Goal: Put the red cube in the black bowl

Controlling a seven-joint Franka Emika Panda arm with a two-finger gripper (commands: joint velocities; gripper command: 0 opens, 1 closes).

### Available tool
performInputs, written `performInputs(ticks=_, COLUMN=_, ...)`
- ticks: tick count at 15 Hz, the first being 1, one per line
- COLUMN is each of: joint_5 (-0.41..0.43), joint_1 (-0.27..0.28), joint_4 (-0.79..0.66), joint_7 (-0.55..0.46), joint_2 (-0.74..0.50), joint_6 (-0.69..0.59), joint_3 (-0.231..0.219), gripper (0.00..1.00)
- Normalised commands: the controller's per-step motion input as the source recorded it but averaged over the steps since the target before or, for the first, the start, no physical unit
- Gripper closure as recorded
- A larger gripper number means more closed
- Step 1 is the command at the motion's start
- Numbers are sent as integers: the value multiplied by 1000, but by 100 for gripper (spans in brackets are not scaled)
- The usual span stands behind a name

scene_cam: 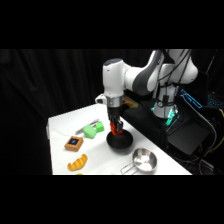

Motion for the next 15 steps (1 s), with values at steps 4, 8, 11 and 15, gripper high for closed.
performInputs(ticks=4, joint_5=14, joint_1=-29, joint_4=-136, joint_7=-2, joint_2=65, joint_6=275, joint_3=35, gripper=74)
performInputs(ticks=8, joint_5=67, joint_1=-26, joint_4=-37, joint_7=-72, joint_2=94, joint_6=296, joint_3=54, gripper=74)
performInputs(ticks=11, joint_5=44, joint_1=-15, joint_4=5, joint_7=-69, joint_2=115, joint_6=276, joint_3=33, gripper=17)
performInputs(ticks=15, joint_5=30, joint_1=-2, joint_4=0, joint_7=-53, joint_2=29, joint_6=138, joint_3=12, gripper=0)
